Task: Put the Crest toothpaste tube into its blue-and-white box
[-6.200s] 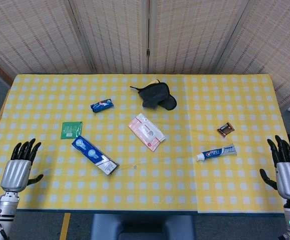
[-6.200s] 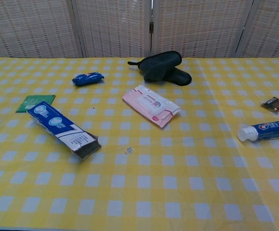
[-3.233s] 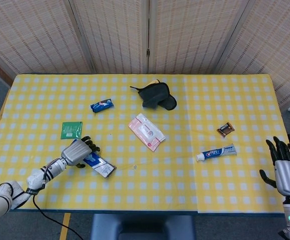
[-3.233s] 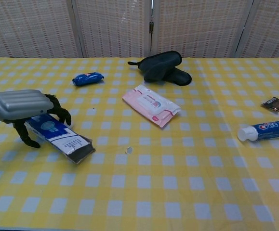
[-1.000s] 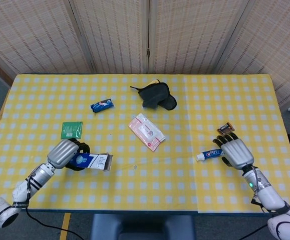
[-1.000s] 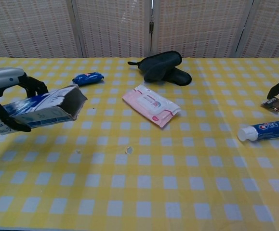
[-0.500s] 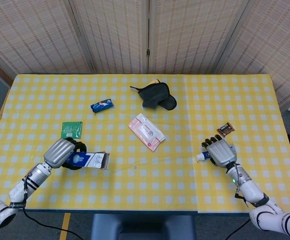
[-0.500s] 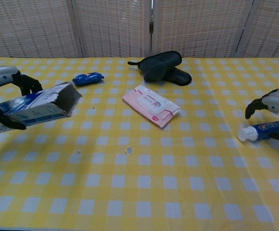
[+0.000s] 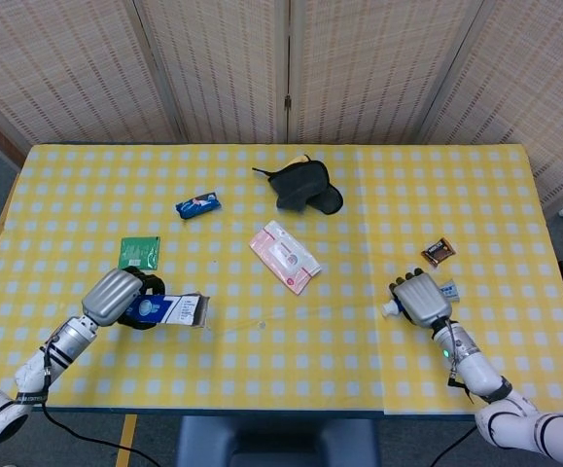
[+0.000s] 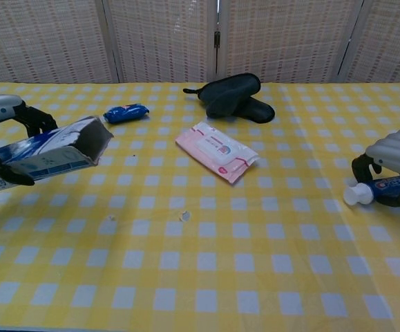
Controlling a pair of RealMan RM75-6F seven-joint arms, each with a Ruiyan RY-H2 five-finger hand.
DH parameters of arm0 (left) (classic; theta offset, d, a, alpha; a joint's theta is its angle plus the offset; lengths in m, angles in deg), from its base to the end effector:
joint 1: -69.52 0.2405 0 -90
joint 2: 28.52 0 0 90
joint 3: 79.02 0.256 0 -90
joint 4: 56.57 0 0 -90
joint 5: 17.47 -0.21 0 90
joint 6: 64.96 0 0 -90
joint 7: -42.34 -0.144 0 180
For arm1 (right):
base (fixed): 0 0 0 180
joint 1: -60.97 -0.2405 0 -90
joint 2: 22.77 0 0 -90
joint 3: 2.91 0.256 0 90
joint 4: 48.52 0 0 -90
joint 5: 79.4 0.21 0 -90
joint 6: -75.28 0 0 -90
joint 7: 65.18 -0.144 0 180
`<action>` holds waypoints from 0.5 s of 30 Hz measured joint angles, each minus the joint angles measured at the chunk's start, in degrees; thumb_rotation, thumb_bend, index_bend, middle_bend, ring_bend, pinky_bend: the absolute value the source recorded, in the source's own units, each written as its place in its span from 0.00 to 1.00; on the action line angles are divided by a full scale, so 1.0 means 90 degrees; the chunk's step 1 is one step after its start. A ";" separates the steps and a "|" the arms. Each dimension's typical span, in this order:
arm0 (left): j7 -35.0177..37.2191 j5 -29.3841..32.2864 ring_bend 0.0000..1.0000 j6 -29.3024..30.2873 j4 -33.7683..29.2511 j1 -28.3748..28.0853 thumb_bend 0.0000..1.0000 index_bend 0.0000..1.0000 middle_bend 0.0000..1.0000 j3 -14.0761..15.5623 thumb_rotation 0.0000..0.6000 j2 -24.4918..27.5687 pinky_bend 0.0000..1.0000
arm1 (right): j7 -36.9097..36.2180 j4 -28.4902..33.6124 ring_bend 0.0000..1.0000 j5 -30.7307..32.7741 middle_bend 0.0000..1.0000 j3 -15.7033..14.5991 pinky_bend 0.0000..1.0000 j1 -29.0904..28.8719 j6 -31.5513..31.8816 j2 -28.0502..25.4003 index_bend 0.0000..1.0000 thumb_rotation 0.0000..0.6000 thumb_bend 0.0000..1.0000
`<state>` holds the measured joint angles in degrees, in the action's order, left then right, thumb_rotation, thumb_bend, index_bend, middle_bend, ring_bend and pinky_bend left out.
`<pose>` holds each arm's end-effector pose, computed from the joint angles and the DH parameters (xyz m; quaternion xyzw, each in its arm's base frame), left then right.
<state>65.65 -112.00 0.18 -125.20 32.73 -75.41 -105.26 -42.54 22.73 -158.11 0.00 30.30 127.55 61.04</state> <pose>-0.2491 0.3285 0.0633 -0.7686 -0.3604 -0.4019 0.3433 -0.2798 -0.3119 0.0132 0.8096 -0.2634 0.2008 0.4846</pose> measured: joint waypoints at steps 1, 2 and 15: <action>0.0002 -0.0003 0.57 0.0000 0.0007 0.0001 0.13 0.63 0.72 -0.0001 1.00 0.0001 0.42 | -0.0011 -0.0030 0.54 -0.0033 0.63 0.0005 0.53 0.0006 0.0085 0.0030 0.73 1.00 0.38; 0.0003 -0.0003 0.57 0.0002 0.0014 0.0004 0.13 0.63 0.72 -0.0003 1.00 0.0000 0.42 | -0.0037 -0.0070 0.57 -0.0087 0.66 0.0013 0.57 0.0013 0.0203 0.0068 0.76 1.00 0.38; 0.0181 0.0170 0.57 0.0109 -0.0139 0.0096 0.13 0.63 0.72 -0.0151 1.00 -0.0014 0.42 | -0.1488 0.0273 0.64 -0.0995 0.71 0.0140 0.66 0.0164 0.1722 -0.0249 0.82 1.00 0.38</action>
<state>67.28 -110.47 1.16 -126.46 33.59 -76.76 -105.38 -55.94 25.19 -167.06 1.26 31.78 143.04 58.80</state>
